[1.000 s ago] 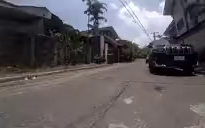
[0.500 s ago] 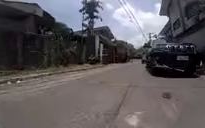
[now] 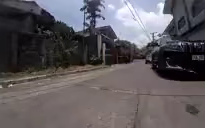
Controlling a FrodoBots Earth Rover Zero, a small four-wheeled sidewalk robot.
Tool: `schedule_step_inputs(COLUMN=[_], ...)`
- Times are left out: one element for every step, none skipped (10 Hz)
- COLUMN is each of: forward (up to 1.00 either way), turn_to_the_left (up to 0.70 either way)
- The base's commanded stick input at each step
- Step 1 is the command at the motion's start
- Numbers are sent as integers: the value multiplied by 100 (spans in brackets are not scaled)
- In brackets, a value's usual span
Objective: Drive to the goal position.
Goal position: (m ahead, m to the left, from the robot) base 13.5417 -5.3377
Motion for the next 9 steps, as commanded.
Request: schedule_step_inputs(forward=[100,100,100,100,100,100,100,100,100], turn_to_the_left=[-40,-35,-20,-1,0,0,0,0,0])
